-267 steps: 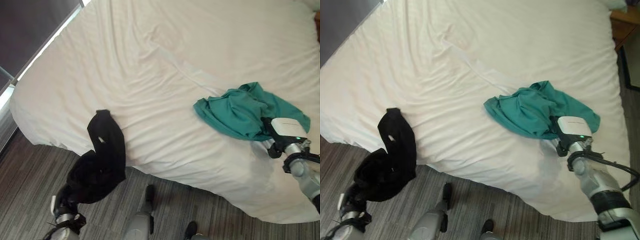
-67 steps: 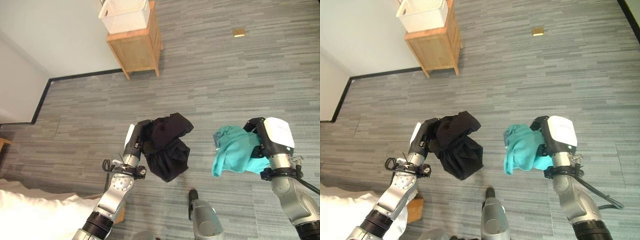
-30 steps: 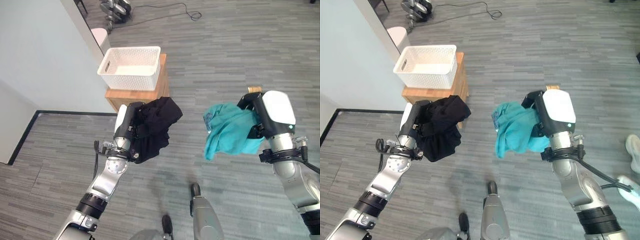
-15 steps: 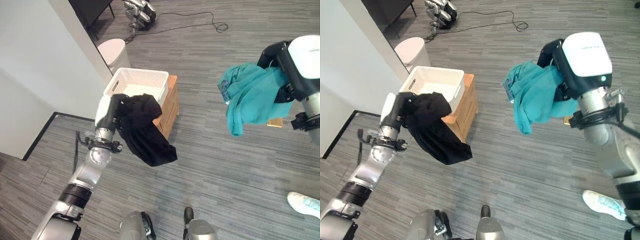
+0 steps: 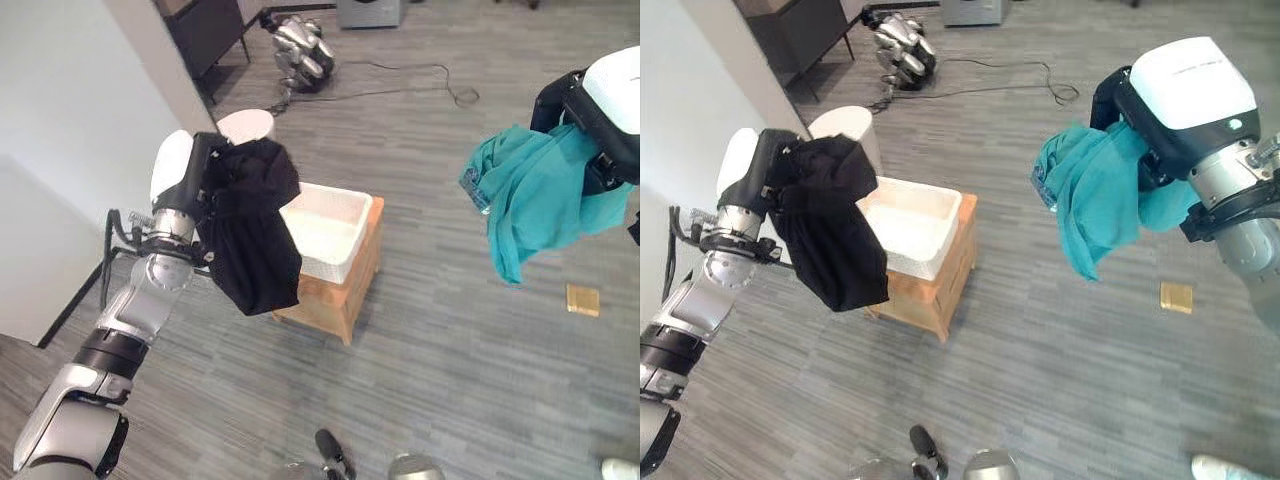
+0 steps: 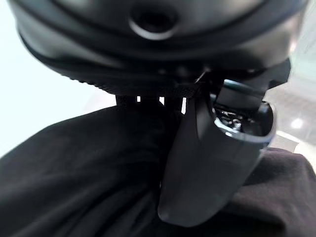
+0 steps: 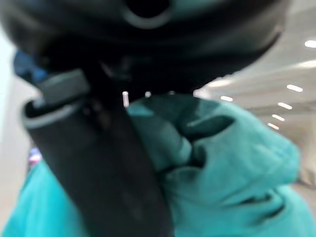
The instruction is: Pick up bed clothes into laundry basket.
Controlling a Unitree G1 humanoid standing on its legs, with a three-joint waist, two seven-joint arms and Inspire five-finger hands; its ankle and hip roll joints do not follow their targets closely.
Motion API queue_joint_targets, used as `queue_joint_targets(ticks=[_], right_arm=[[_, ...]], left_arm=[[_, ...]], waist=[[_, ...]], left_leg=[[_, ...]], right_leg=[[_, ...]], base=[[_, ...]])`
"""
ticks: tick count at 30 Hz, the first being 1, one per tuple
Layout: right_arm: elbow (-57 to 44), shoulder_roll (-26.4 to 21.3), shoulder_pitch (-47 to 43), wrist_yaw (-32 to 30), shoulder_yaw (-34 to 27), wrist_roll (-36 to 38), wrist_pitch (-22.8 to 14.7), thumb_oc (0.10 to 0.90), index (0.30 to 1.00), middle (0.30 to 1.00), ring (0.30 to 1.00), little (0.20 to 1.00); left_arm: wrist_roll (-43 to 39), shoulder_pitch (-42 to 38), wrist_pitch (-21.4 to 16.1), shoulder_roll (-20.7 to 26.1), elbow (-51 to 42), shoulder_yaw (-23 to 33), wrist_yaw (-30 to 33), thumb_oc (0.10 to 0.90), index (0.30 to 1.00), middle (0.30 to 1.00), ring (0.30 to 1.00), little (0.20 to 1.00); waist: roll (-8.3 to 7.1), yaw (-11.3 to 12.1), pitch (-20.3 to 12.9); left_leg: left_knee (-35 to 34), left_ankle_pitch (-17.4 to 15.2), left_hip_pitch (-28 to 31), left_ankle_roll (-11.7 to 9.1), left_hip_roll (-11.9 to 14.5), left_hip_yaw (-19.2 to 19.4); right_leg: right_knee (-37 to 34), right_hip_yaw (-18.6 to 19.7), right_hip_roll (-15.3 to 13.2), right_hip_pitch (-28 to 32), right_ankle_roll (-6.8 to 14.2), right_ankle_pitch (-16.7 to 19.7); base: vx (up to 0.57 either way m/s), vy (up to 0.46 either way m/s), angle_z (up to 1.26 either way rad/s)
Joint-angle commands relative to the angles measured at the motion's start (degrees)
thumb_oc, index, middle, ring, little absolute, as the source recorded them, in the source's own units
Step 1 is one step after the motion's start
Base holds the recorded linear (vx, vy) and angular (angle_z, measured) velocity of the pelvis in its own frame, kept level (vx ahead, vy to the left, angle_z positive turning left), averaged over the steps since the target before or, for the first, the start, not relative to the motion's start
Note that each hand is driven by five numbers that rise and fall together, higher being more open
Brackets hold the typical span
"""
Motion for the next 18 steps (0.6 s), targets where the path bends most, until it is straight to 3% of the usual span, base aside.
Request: queue_joint_targets(ticks=[1,4,7,9,12,15,18], right_arm=[[-0.9,-1.8,-14.7,-3.8,1.5,0.2,0.6,0.400,0.300,0.300,0.300,0.300],[0.5,-3.2,-19.9,-4.5,6.0,0.5,0.6,0.400,0.300,0.300,0.300,0.300],[0.7,-6.2,-20.7,-5.0,7.3,-0.2,0.6,0.400,0.300,0.300,0.300,0.300],[0.2,-6.1,-22.3,-4.6,8.4,-0.3,0.4,0.400,0.300,0.300,0.300,0.300],[0.5,-5.6,-24.5,-4.5,10.7,0.1,0.3,0.400,0.300,0.300,0.300,0.300],[3.3,-5.6,-30.4,-2.9,18.6,0.8,0.6,0.400,0.300,0.300,0.300,0.300],[5.7,-3.6,-37.0,-2.3,25.8,1.4,1.4,0.400,0.300,0.300,0.300,0.300]], left_arm=[[2.0,-7.2,-4.3,7.0,-6.2,6.4,5.3,0.400,0.300,0.300,0.300,0.300],[2.0,-7.2,-4.7,6.7,-7.0,7.7,5.9,0.400,0.300,0.300,0.300,0.300],[2.3,-6.9,-5.7,6.1,-6.7,8.5,6.5,0.400,0.300,0.300,0.300,0.300],[2.7,-6.3,-5.4,7.0,-6.0,9.0,6.7,0.400,0.300,0.300,0.300,0.300],[3.2,-4.6,-5.3,7.7,-6.7,10.0,7.0,0.400,0.300,0.300,0.300,0.300],[3.0,-1.8,-4.1,10.1,-5.7,11.7,8.1,0.400,0.300,0.300,0.300,0.300],[3.4,0.8,-2.7,11.5,-3.4,14.4,9.0,0.400,0.300,0.300,0.300,0.300]], waist=[[-3.72,5.7,-5.4],[-4.02,5.1,-4.5],[-5.39,3.6,-3.8],[-6.42,5.1,-4.8],[-7.06,6.6,-6.1],[-8.10,8.3,-7.2],[-7.80,8.4,-7.5]], left_leg=[[1.0,-2.6,2.1,-13.4,8.4,1.0],[0.7,-3.1,2.3,-14.0,8.8,-2.5],[0.6,-4.3,2.9,-14.3,8.9,-7.7],[0.8,-4.7,3.3,-14.3,8.8,-8.2],[0.8,-4.4,3.2,-14.7,8.9,-9.1],[0.6,-4.0,2.8,-15.5,9.3,-10.6],[0.3,-3.9,2.5,-15.9,9.4,-11.2]], right_leg=[[-14.9,5.2,-5.9,0.4,4.0,15.9],[-23.1,8.3,-2.2,-2.1,2.6,13.5],[-31.1,17.1,0.5,-3.6,2.8,14.9],[-33.2,15.4,-1.1,-1.9,2.5,15.9],[-35.1,13.6,-1.2,0.5,2.3,15.9],[-37.7,10.1,-1.2,3.4,2.0,16.5],[-38.6,8.3,-1.3,4.3,2.0,16.7]], base=[[0.12,-0.065,0.38],[0.12,-0.122,0.64],[0.11,-0.167,1.17],[0.07,-0.093,1.70],[0.07,-0.110,0.49],[0.09,-0.107,0.48],[0.08,-0.046,0.28]])
